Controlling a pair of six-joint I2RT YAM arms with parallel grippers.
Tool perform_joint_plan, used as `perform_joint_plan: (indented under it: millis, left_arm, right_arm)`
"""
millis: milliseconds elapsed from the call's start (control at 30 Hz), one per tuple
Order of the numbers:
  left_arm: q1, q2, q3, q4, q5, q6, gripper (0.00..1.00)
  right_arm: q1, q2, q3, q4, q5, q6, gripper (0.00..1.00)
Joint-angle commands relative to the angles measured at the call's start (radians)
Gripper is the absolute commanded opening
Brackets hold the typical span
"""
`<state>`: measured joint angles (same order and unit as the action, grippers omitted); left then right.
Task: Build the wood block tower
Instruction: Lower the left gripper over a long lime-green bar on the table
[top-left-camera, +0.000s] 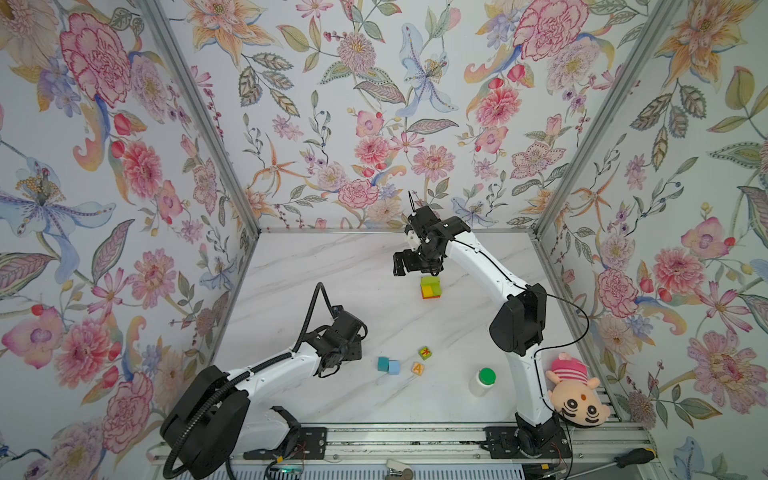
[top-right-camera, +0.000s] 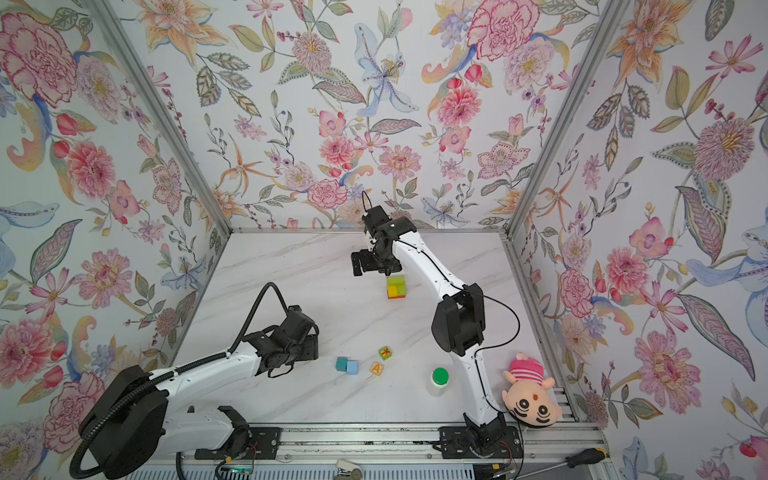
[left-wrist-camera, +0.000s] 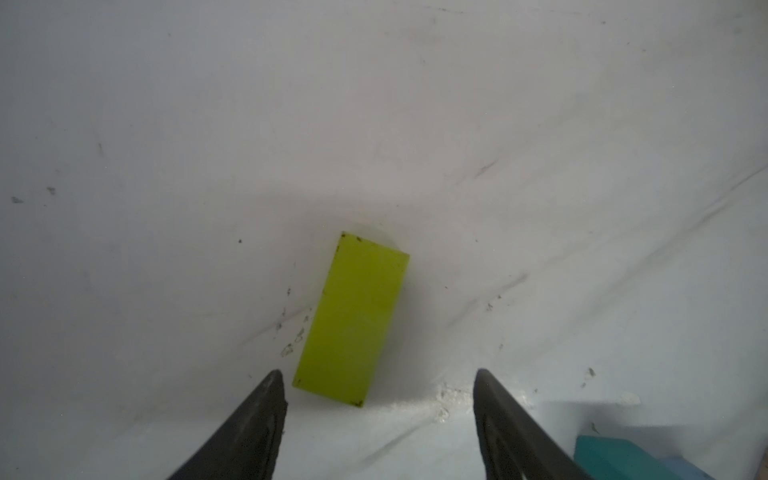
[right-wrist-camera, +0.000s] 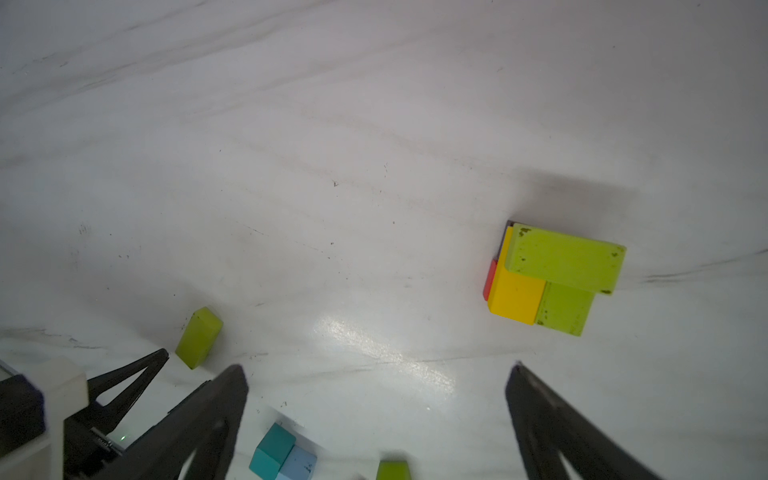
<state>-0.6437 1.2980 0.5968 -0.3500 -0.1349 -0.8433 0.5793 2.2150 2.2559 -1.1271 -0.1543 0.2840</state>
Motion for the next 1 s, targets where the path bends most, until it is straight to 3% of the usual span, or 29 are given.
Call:
perform_joint_plan:
  millis: [0, 367, 833, 967]
  left_arm:
    - [0.032, 0.028, 0.033, 0.004, 0.005, 0.049, 0.74]
    - [0.065, 0.098, 0.060, 0.031, 0.027, 0.096, 0.70]
    - [0.065, 0.217, 0.184, 0.016, 0.049, 0.173, 0.32]
    - [0.065, 0.256, 0.232, 0.005, 0.052, 0.209, 0.26]
  right_arm:
    - [-0.001, -0.006, -0.021, -0.026, -0.009, 0.005, 0.99]
    - [-0.038, -0.012, -0.035, -0.026, -0.012, -0.025, 0.99]
    - [-0.057, -0.078, -0.123, -0.025, 0.035, -0.048, 0.99]
    - [-0.071, -0.103, -0.141, -0.024, 0.052, -0.047, 0.99]
